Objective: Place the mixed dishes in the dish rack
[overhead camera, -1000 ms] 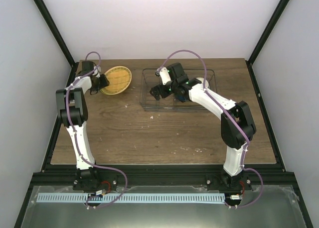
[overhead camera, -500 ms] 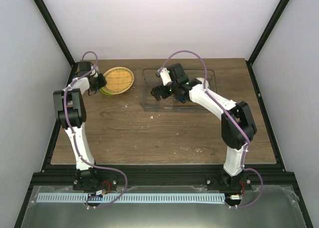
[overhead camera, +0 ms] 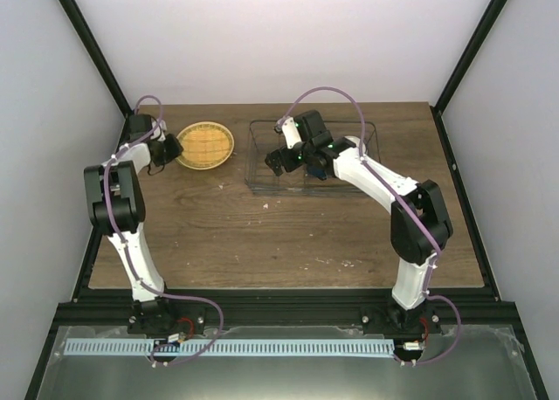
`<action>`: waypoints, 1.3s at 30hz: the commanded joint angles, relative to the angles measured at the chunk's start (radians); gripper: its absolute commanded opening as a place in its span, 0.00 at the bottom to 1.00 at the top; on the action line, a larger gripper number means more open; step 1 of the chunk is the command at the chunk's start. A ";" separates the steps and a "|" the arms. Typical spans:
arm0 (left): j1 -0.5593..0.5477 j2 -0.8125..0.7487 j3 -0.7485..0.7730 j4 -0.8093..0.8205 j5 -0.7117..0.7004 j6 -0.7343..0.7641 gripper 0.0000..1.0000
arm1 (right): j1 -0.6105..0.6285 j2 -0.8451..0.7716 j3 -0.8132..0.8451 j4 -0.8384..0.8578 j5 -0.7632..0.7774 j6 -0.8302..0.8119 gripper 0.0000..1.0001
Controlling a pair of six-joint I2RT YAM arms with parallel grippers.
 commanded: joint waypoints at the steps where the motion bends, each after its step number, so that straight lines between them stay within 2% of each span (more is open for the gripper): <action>1: -0.003 -0.084 -0.020 -0.011 0.006 0.014 0.00 | 0.008 -0.068 -0.008 0.003 0.018 -0.005 1.00; 12: -0.005 -0.205 0.007 -0.011 -0.021 0.034 0.00 | 0.008 -0.072 -0.033 0.012 0.027 -0.004 1.00; 15: -0.005 -0.227 -0.027 0.025 0.006 0.038 0.00 | 0.007 -0.077 -0.041 0.024 0.018 -0.003 1.00; 23: -0.012 -0.307 -0.103 0.094 0.106 0.024 0.00 | 0.006 -0.087 -0.081 0.119 -0.147 0.015 1.00; 27: -0.059 -0.388 -0.112 0.096 0.137 0.083 0.00 | -0.003 -0.105 -0.107 0.156 -0.177 0.027 1.00; 34: -0.160 -0.457 0.039 0.016 -0.028 0.201 0.00 | -0.020 -0.194 -0.167 0.151 -0.082 0.024 1.00; 39: -0.293 -0.486 0.118 -0.051 -0.315 0.422 0.00 | -0.042 -0.345 -0.296 0.139 0.099 0.060 1.00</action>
